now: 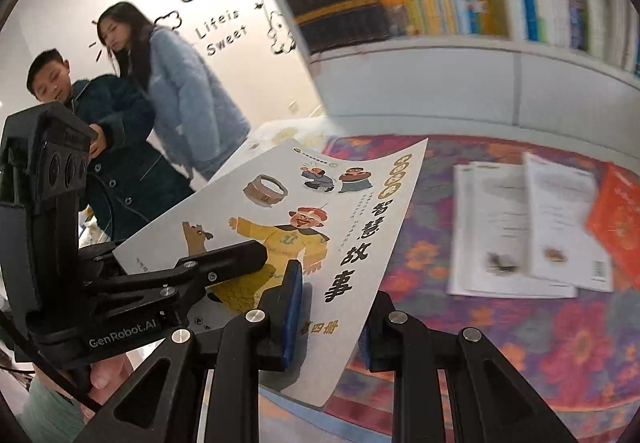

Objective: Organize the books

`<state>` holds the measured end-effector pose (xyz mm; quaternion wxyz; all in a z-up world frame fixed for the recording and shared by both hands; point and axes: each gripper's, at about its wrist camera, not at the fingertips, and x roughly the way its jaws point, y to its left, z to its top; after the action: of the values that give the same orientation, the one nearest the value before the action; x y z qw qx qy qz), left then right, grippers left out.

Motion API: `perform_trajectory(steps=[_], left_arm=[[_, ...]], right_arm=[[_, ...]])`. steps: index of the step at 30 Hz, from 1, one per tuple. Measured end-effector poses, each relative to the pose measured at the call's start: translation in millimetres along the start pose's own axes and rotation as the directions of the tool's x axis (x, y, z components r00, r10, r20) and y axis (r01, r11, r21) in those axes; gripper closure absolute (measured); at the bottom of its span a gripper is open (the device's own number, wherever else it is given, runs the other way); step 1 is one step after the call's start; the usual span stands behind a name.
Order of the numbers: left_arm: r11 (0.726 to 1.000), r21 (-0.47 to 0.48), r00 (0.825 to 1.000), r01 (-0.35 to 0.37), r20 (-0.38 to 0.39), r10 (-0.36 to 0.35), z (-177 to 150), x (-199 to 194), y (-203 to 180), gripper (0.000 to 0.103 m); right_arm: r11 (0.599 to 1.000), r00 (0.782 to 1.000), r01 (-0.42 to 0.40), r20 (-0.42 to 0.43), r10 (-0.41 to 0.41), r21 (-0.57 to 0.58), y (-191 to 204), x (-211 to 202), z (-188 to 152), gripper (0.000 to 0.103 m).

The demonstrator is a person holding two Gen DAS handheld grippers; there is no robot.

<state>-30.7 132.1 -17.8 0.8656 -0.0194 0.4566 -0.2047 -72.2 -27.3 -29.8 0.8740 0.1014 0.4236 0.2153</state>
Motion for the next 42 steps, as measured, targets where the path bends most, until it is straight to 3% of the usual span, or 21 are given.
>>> perform_trajectory(steps=[5,16,27,34,39,42], left_arm=[[0.999,-0.043,0.998,0.025,-0.055,-0.028,-11,23,39,0.078],[0.977,-0.188,0.979,0.104,-0.152,-0.133,-37,79,90,0.076],[0.986,-0.153,0.968,0.062,-0.233,-0.097,-57,94,88,0.071],[0.990,-0.135,0.962,-0.027,-0.272,-0.010,-60,84,97,0.066],[0.981,-0.158,0.965,-0.109,-0.254,0.066,-63,59,119,0.066],[0.981,-0.173,0.976,-0.085,-0.215,0.046,-55,46,118,0.066]], right_arm=[[1.000,0.998,0.014,-0.057,-0.014,0.006,21,44,-3,0.080],[0.995,0.983,0.082,-0.167,-0.070,0.064,17,104,-30,0.079],[0.972,0.964,0.099,-0.264,-0.040,0.211,-7,128,-45,0.078],[0.975,0.961,0.116,-0.270,-0.062,0.188,-4,127,-46,0.076],[0.979,0.962,0.097,-0.270,-0.045,0.181,0,128,-47,0.072],[0.983,0.962,0.106,-0.266,-0.064,0.149,6,134,-43,0.072]])
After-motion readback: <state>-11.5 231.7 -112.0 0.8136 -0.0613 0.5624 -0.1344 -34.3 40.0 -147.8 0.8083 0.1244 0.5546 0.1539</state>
